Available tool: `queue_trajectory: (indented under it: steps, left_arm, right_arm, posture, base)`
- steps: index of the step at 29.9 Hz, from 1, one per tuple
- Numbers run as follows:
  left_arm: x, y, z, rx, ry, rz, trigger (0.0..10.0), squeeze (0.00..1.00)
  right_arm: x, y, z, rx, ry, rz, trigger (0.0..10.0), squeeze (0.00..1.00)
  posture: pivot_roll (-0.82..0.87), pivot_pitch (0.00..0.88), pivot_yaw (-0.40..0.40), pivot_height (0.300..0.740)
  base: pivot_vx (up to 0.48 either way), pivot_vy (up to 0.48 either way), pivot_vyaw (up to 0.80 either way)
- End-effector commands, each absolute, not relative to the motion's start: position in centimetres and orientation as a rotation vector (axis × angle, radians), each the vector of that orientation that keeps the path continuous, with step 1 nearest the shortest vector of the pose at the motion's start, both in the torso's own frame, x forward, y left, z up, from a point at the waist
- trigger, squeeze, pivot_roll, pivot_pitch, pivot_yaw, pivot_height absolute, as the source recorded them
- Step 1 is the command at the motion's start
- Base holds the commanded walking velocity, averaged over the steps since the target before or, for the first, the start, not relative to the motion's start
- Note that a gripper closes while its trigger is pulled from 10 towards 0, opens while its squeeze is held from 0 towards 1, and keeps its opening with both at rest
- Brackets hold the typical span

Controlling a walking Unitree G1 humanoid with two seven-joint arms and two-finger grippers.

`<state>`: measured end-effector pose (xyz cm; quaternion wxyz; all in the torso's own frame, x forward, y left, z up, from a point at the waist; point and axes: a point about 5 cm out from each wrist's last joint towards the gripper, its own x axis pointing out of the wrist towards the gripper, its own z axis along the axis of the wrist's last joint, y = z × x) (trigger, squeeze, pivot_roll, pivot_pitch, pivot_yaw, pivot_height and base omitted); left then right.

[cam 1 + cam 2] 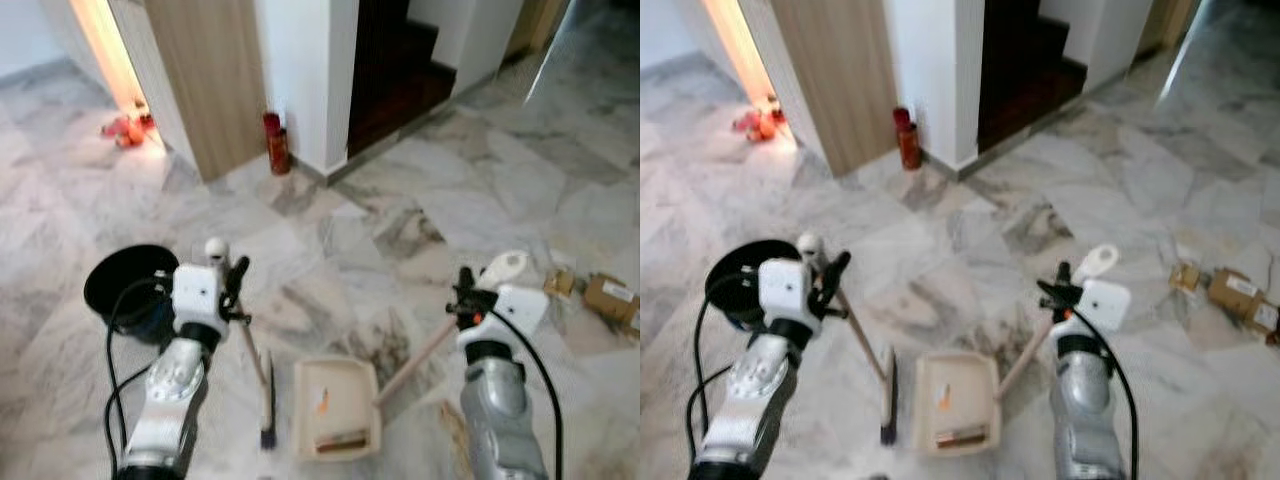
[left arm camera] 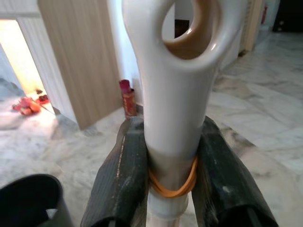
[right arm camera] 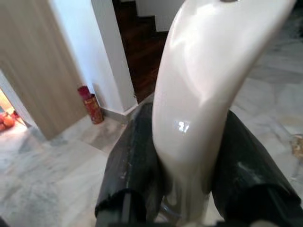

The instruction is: Sweep floor

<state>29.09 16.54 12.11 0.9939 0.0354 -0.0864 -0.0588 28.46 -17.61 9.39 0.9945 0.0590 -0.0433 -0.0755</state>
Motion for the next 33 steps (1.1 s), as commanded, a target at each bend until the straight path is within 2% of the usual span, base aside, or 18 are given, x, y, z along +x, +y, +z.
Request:
queue_trajectory:
  steps: [1,33]
  left_arm:
    - [29.1,16.25,13.01,0.086,-0.214,-0.126,10.0,0.0]
    - [29.14,16.39,12.94,0.097,-0.203,-0.126,10.0,0.0]
  right_arm:
    - [28.54,-17.77,10.23,0.145,-0.129,-0.158,10.0,0.0]
    - [28.5,-17.52,10.04,0.148,-0.123,-0.156,10.0,0.0]
  posture:
    - [0.07,0.081,0.038,0.74]
    - [0.08,0.098,0.044,0.74]
  base:
    - [0.0,0.326,0.0]
    - [0.0,0.34,0.0]
